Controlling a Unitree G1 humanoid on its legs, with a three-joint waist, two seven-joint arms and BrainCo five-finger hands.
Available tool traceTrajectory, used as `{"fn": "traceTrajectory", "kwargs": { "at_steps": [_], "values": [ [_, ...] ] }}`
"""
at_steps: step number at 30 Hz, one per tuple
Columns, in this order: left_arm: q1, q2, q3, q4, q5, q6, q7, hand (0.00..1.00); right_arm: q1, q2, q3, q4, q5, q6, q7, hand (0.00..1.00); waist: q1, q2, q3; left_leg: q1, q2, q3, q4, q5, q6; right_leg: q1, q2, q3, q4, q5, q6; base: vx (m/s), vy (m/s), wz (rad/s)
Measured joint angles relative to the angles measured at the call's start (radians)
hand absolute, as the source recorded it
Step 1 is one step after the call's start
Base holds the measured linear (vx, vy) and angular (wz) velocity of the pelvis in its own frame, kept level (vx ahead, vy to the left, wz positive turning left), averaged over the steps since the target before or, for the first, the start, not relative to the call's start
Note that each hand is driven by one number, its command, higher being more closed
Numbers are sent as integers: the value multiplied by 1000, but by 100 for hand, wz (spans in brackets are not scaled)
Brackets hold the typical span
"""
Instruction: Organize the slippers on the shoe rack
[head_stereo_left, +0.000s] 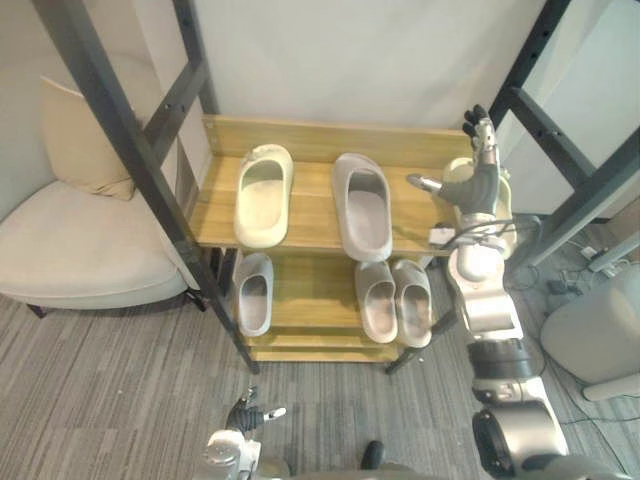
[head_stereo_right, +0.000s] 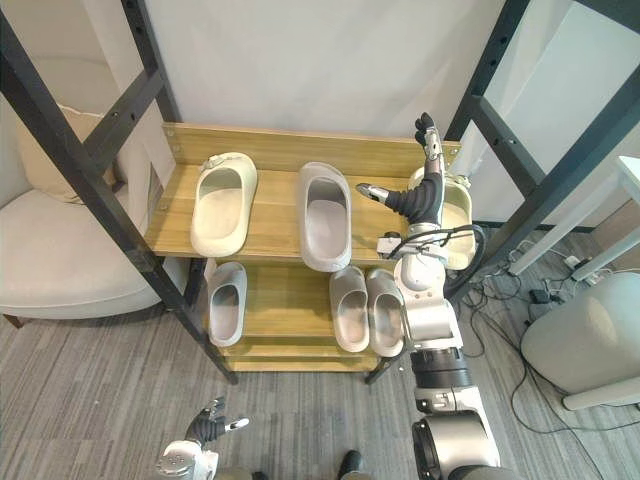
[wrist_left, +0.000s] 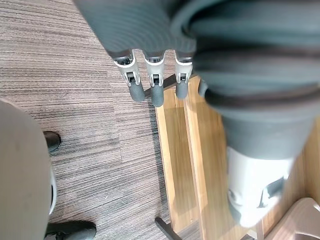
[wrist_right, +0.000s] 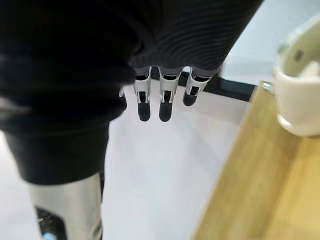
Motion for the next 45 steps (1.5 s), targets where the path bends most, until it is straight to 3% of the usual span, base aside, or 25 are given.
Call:
{"fn": "traceTrajectory", "kwargs": {
  "at_steps": [23,34,35,45],
  "values": [
    [-4,6,2,-34,-24,-2,2,0,-69,0,81,224,-26,4,87,0,33,-12,34,-8,0,-18,-1,0,0,0,4,-5,-11,2,-3,4,-34,1],
    [-14,12,4,-37,-48,-6,3,0,-154,1,82,324,-29,7,87,0,54,-24,50,-15,-1,-28,-1,0,0,-1,4,-19,-11,3,-3,6,-12,2],
    [-17,13,4,-38,-48,-6,3,0,-167,1,82,335,-29,7,87,100,57,-26,56,-15,-1,-28,-1,0,0,-1,4,-19,-11,3,-4,0,0,0],
    [-24,18,4,-41,-81,-8,5,0,-300,-21,81,425,-8,13,67,100,67,-33,72,-33,0,-28,-3,9,-8,-17,6,-25,-11,4,-6,-3,-21,1]
  ]
}}
